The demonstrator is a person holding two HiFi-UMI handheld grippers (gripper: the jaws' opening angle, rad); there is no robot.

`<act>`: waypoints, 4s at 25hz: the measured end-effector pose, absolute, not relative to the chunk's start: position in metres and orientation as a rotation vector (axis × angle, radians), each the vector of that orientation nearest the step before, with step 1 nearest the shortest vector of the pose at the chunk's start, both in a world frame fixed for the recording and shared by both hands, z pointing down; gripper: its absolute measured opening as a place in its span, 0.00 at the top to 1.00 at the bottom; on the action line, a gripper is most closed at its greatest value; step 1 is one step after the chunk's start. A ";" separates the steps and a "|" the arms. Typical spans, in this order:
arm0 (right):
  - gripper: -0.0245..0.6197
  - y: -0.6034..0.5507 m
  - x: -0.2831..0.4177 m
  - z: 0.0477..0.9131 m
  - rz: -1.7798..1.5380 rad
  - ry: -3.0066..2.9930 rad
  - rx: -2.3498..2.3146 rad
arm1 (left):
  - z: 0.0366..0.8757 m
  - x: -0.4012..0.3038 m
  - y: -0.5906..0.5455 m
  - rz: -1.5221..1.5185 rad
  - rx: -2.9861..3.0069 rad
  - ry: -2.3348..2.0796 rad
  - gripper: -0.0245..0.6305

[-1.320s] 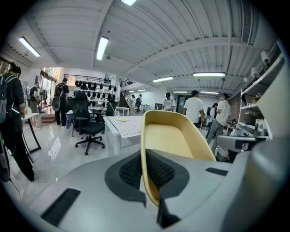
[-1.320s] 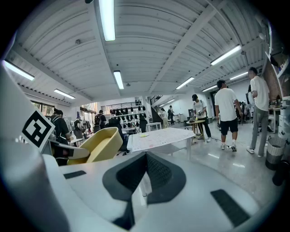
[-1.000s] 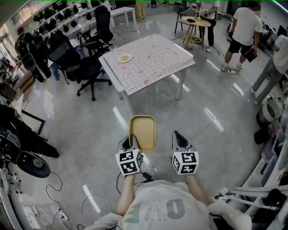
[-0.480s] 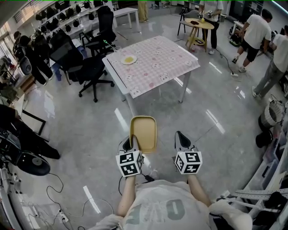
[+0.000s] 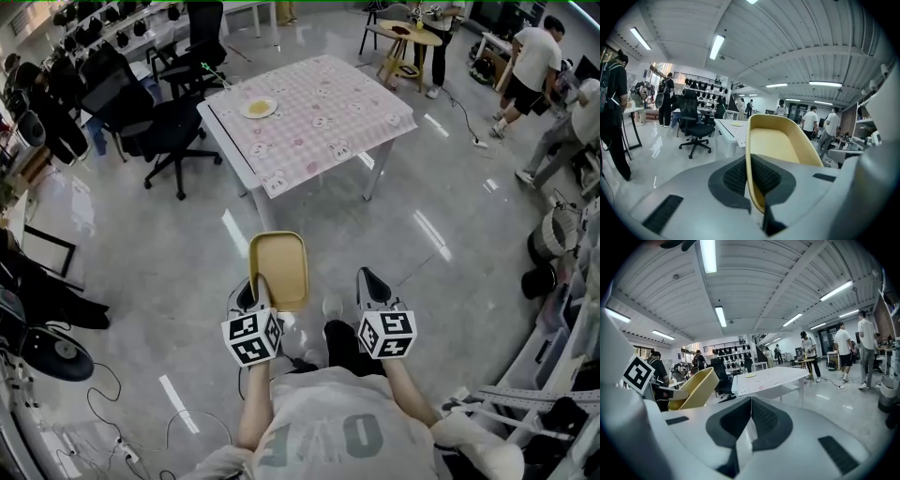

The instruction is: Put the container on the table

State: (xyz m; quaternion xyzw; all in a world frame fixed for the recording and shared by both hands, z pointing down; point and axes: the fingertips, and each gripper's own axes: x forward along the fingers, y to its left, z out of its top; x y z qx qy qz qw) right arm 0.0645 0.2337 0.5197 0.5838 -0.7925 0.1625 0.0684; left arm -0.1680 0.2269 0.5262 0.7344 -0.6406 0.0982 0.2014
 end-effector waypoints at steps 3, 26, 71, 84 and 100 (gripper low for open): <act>0.92 0.194 0.060 0.522 0.500 -2.411 1.767 | 0.528 -0.173 0.188 0.262 2.041 -1.794 0.92; 0.92 -0.266 0.054 0.486 0.376 -2.587 1.618 | 0.496 -0.177 -0.222 0.162 1.946 -1.966 0.92; 0.92 -0.341 0.085 0.476 0.461 -2.454 1.815 | 0.544 -0.122 -0.466 0.600 2.030 -1.635 0.92; 0.92 -0.321 0.117 0.495 0.538 -2.322 1.906 | 0.614 -0.088 -0.473 0.795 1.956 -1.470 0.92; 0.92 -0.316 0.127 0.501 0.563 -2.266 1.951 | 0.649 -0.087 -0.473 0.831 1.896 -1.417 0.92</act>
